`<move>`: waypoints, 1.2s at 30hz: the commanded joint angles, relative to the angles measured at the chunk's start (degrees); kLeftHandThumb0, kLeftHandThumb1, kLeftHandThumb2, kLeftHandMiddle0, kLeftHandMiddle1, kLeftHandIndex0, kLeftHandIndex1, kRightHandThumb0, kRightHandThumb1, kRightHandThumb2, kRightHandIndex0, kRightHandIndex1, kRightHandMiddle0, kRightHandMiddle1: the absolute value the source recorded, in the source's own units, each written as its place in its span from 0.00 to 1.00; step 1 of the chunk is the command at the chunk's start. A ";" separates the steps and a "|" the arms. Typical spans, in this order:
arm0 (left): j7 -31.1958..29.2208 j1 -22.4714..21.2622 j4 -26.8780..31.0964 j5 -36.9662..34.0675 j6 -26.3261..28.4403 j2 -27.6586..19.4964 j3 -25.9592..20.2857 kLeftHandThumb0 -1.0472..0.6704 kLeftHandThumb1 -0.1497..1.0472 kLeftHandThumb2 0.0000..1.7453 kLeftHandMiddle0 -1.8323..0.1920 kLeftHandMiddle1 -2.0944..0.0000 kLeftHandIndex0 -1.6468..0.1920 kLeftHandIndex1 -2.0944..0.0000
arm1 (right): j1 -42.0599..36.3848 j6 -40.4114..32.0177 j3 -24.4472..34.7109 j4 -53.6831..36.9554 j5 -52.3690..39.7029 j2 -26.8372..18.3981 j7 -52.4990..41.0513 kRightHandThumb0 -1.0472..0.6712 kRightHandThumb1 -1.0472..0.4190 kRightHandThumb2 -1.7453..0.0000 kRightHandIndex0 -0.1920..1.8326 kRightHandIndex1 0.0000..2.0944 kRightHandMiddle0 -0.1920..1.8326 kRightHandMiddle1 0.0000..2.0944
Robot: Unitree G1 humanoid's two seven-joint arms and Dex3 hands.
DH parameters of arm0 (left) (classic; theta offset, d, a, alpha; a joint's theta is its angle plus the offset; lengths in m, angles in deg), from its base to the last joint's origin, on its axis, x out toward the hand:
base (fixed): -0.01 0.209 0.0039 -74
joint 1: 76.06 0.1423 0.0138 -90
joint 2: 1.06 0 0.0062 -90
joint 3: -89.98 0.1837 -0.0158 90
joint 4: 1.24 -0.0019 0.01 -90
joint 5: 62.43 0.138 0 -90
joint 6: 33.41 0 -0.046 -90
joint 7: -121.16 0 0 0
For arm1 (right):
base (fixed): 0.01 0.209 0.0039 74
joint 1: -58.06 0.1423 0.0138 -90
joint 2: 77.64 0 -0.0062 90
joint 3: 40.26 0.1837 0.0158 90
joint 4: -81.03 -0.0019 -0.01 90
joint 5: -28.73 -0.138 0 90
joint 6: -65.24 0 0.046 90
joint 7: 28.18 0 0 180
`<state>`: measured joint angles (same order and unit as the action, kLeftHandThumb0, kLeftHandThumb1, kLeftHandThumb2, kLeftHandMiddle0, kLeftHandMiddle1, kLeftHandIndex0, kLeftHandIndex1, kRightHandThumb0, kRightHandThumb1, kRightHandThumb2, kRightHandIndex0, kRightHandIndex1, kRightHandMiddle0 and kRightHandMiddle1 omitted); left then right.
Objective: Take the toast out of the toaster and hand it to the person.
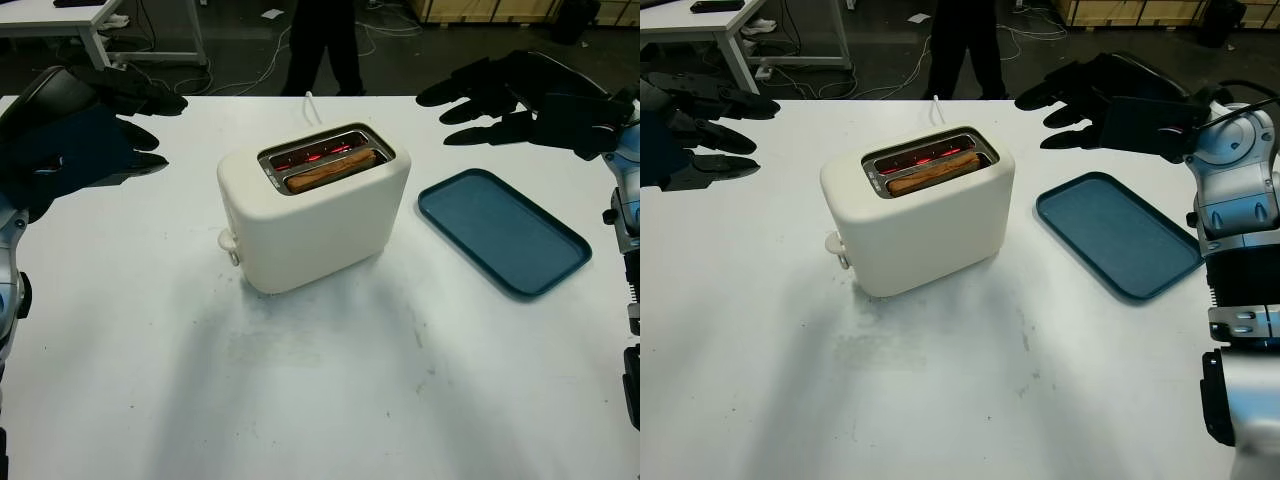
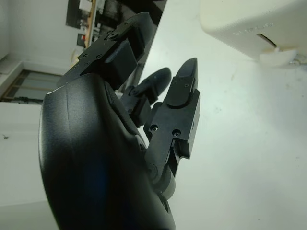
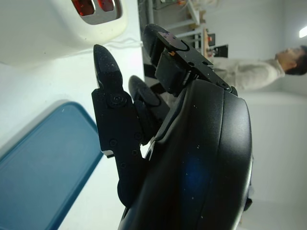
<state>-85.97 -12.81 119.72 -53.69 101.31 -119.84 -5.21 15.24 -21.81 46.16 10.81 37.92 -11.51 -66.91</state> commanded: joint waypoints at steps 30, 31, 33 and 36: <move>1.04 -0.63 -1.60 -0.22 -4.08 0.19 -0.58 0.75 0.76 0.00 0.57 0.75 0.47 0.97 | -0.43 -0.30 0.30 -1.64 1.19 -0.97 0.79 0.40 0.09 0.98 0.49 0.01 0.46 0.00; 1.07 -0.65 -1.51 -0.16 -3.92 0.19 -0.51 0.76 0.76 0.00 0.57 0.75 0.48 0.97 | -0.48 -0.17 0.34 -1.66 1.16 -0.95 0.85 0.40 0.09 0.98 0.50 0.01 0.46 0.00; 1.15 -0.71 -1.31 -0.20 -3.61 0.35 -0.49 0.78 0.75 0.00 0.57 0.75 0.48 0.97 | -0.61 0.63 0.28 -1.64 1.40 -1.10 1.09 0.41 0.09 0.98 0.50 0.01 0.46 0.00; 1.14 -0.80 -1.02 -0.29 -2.94 0.43 -0.49 0.79 0.75 0.00 0.57 0.76 0.48 0.98 | -0.65 0.78 0.44 -1.29 1.09 -0.97 1.07 0.41 0.09 0.98 0.50 0.01 0.46 0.00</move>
<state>-84.84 -12.83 118.21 -53.88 97.77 -119.52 -5.51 15.08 -21.62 46.20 10.03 39.09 -11.87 -66.26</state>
